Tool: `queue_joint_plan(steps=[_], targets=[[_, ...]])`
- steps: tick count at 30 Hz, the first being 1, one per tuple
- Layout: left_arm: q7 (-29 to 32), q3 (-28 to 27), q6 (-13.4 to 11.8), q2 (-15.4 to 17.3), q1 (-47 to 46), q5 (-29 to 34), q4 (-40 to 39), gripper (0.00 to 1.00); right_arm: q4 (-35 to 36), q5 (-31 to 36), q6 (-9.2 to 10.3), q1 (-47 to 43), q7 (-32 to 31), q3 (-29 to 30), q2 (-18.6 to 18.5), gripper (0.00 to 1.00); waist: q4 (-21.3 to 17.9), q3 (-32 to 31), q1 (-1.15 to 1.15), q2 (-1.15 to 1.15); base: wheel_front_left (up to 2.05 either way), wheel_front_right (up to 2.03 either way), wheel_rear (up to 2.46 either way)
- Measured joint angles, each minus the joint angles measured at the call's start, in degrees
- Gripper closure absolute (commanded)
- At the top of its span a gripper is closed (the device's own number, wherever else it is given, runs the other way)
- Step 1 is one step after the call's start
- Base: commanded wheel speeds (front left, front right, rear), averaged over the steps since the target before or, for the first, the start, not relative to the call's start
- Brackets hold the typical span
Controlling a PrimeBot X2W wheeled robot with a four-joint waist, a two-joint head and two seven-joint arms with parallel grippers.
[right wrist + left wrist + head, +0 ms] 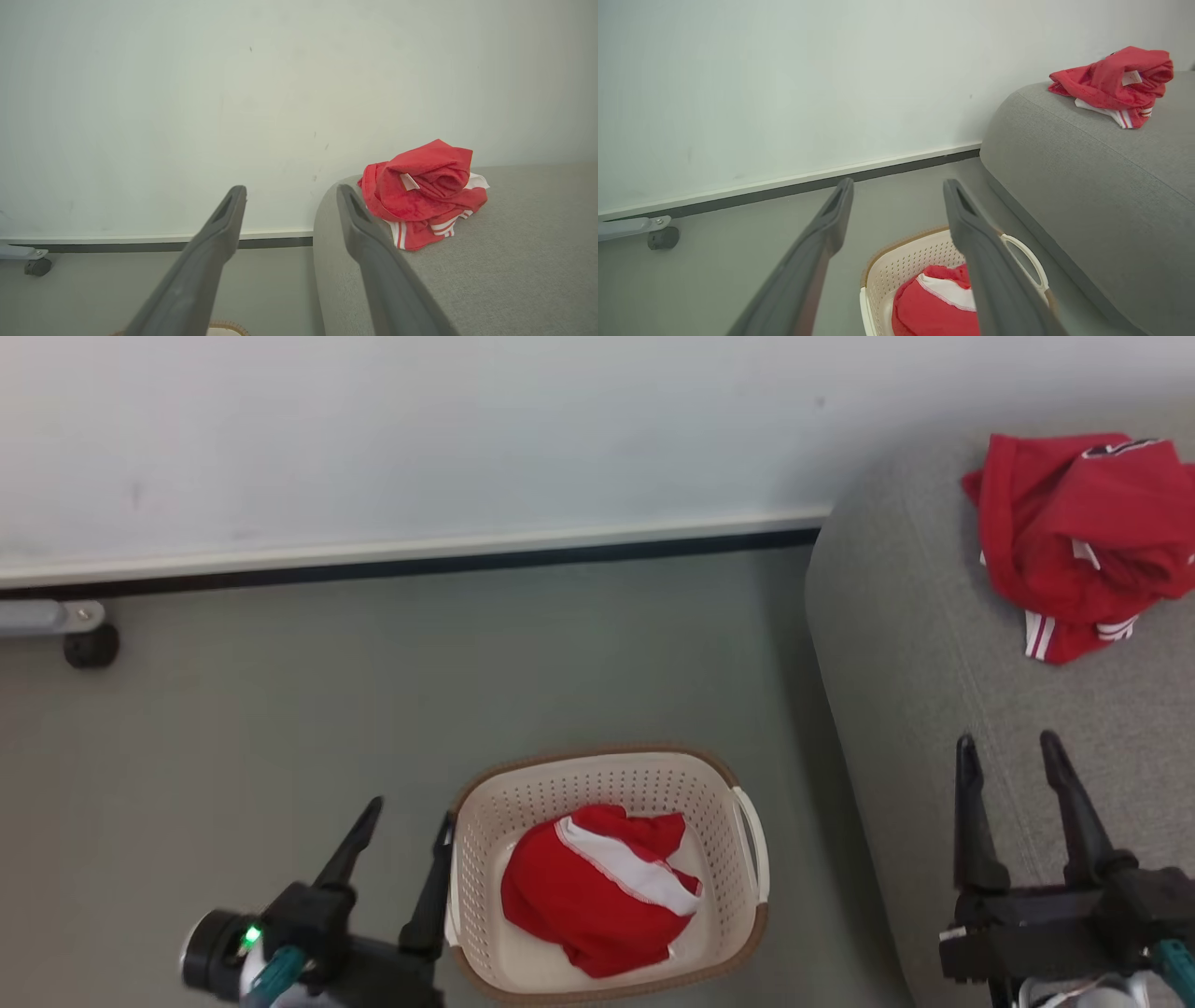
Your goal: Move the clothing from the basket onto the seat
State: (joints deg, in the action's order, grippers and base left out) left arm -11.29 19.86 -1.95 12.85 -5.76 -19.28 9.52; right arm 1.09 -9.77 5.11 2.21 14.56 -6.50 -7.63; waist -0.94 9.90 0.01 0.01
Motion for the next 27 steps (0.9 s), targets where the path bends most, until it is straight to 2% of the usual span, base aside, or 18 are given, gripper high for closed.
queue_joint_plan(steps=[14, 27], targets=[[4.67, 4.0, 1.45, -5.73, -10.9, 1.64, 12.35, 0.0, 4.34, 1.26, 0.43, 6.82, 0.14, 0.56, -0.21, 0.0, -4.1, 10.05, 0.0, 0.0, 0.0, 0.0, 0.0], [7.53, 6.67, 1.91, -5.52, -20.29, 6.11, 21.25, 0.0, 7.71, 1.26, 0.51, 11.34, 0.14, 0.78, 0.19, 0.0, -8.09, 19.82, 0.0, 0.01, 0.0, 0.0, 0.0]])
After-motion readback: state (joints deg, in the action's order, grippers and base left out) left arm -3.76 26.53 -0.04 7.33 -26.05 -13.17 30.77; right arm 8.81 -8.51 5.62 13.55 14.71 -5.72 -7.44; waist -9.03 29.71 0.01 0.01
